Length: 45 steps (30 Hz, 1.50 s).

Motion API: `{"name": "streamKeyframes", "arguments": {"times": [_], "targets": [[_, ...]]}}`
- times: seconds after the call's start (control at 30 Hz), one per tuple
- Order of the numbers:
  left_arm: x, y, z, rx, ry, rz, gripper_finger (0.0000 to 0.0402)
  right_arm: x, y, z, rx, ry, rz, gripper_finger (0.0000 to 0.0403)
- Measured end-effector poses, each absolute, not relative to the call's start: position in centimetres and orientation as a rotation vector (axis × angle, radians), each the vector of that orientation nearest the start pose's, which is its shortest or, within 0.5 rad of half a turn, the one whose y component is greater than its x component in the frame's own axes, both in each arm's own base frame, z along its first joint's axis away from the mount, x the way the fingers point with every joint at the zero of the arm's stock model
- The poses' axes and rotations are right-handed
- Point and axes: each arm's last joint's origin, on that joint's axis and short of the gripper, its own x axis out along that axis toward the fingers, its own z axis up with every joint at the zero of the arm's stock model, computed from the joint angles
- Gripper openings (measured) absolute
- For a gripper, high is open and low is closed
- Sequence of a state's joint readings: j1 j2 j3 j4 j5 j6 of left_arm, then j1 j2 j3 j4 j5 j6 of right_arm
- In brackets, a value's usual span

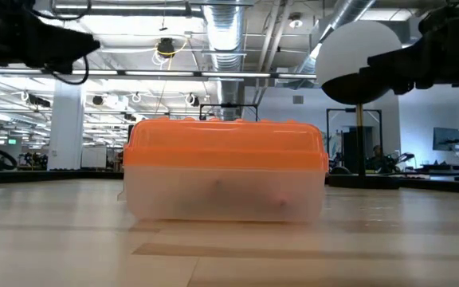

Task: Pick & place school supplies into a supply box
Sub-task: Return to Home Position

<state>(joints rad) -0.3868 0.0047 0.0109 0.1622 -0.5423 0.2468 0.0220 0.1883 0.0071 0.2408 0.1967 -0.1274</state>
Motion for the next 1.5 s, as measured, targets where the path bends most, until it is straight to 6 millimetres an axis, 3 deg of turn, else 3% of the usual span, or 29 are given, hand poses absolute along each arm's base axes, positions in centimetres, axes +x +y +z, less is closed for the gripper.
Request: {"name": "streamKeyframes", "arguments": {"times": [0.17, 0.3, 0.5, 1.03, 1.5], "targets": [[9.3, -1.3, 18.4, 0.216, -0.164, 0.144, 0.0123, 10.8, -0.5, 17.5, -0.137, -0.069, -0.167, 0.0234], [9.5, -0.4, 18.1, 0.238, -0.132, 0.185, 0.0123, 10.8, -0.8, 17.5, -0.146, -0.065, -0.179, 0.0234], [9.7, 0.1, 17.2, 0.240, -0.048, 0.113, 0.0123, 10.8, -1.2, 16.9, -0.139, -0.004, -0.193, 0.0234], [9.8, 0.2, 17.0, 0.254, -0.037, 0.083, 0.0122, 10.7, -1.2, 15.3, -0.148, 0.158, -0.159, 0.0234], [9.8, 0.2, 17.0, 0.236, -0.036, 0.083, 0.0123, 10.7, -1.2, 15.2, -0.143, 0.168, -0.146, 0.0234]]}}
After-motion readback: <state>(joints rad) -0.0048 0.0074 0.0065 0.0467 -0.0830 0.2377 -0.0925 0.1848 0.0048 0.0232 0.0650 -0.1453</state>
